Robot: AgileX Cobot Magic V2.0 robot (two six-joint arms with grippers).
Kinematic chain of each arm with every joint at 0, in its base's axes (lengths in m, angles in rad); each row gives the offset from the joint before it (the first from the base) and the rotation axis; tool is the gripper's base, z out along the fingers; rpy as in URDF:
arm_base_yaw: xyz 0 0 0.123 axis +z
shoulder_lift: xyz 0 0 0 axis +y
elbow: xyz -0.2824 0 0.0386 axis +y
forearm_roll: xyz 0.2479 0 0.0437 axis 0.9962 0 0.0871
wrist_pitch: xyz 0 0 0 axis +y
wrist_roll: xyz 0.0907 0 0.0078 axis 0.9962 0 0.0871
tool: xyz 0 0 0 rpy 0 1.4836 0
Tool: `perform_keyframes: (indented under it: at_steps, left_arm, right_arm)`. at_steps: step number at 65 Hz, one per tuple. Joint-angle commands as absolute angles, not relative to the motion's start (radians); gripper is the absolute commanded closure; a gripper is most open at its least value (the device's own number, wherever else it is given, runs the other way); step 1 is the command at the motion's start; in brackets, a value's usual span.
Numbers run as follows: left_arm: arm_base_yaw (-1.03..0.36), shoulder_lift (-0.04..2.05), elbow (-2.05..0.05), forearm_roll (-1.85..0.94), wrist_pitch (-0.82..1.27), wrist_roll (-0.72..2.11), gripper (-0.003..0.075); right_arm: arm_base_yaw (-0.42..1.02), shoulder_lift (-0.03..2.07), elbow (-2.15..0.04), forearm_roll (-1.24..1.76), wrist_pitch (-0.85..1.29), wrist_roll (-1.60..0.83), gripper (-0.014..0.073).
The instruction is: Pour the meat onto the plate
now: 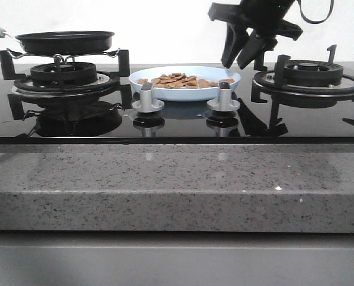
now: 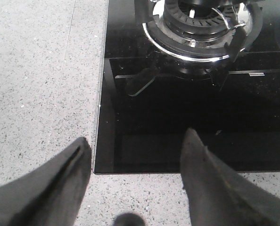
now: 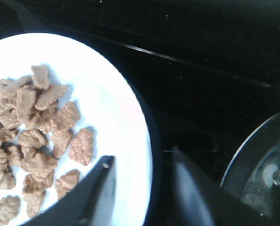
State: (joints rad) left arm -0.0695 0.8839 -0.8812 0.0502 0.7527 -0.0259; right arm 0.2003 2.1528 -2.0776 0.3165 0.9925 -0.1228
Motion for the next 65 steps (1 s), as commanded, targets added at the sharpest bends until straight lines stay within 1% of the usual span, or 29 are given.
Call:
perform_keyframes:
  at_steps: [1,14,21,29,41,56,65]
  left_arm:
    - [-0.077,0.881,-0.908,0.05,0.682,-0.032,0.0314]
    - [-0.077,0.881,-0.908,0.05,0.682,-0.032,0.0314]
    - [-0.077,0.881,-0.908,0.05,0.682,-0.032,0.0314]
    - [-0.077,0.881,-0.908,0.05,0.682,-0.032,0.0314]
    - [-0.077,0.881,-0.908,0.05,0.682,-0.032,0.0314]
    - [-0.077,0.881,-0.908,0.05,0.682,-0.032,0.0314]
    - [-0.077,0.881,-0.908,0.05,0.682,-0.032,0.0314]
  right_arm:
    - [0.196,2.067,-2.113,0.313,0.972,-0.131,0.0195]
    - [0.196,1.978,-2.104,0.299,0.98,-0.131,0.0195]
    - [0.196,1.898,-2.046,0.291,0.954,-0.131,0.0195]
    - [0.196,1.763,-1.876,0.289,0.899,-0.131,0.0195]
    - [0.196,1.519,-1.549,0.225,0.78,-0.131,0.0195]
    - [0.196,1.214,-1.236,0.158,0.796,-0.131,0.0195]
    - [0.196,1.043,-1.109,0.156,0.833,-0.131,0.0195]
